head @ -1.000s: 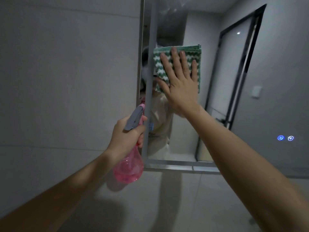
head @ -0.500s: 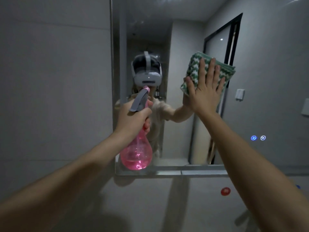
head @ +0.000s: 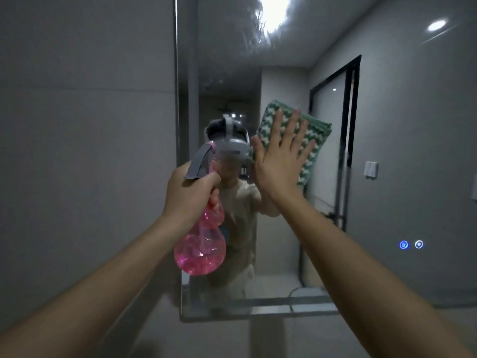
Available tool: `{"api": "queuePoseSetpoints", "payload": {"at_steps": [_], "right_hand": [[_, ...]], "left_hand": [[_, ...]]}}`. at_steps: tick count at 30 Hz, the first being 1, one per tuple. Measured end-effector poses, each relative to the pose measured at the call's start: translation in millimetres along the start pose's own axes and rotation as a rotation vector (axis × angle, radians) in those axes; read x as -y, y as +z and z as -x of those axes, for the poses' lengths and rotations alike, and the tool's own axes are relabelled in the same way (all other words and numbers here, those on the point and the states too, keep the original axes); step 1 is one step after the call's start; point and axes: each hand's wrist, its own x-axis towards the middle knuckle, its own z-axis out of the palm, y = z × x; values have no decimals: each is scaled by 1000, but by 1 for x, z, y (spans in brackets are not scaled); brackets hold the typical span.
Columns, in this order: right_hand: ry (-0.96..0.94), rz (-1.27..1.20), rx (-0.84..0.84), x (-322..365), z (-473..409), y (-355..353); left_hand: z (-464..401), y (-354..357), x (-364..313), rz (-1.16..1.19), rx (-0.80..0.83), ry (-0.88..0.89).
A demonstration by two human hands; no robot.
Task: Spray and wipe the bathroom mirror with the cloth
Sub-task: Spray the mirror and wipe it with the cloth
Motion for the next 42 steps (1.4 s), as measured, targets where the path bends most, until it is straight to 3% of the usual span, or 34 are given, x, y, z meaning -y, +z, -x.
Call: {"api": "queuePoseSetpoints", "payload": {"at_steps": [9, 18, 24, 27, 35, 42], "right_hand": [[-108, 68, -16, 6, 1, 10], [-469, 106, -33, 55, -35, 13], [-558, 159, -51, 72, -52, 13], [-526, 176, -66, 66, -70, 4], [-139, 99, -39, -22, -151, -52], [-89, 85, -95, -58, -168, -63]], "left_hand": [[-17, -6, -7, 26, 47, 52], [-58, -21, -51, 116, -28, 150], [-73, -33, -65, 97, -63, 178], [-77, -30, -62, 106, -72, 169], [-93, 12, -69, 204, 1, 155], [-106, 45, -75, 208, 103, 133]]}}
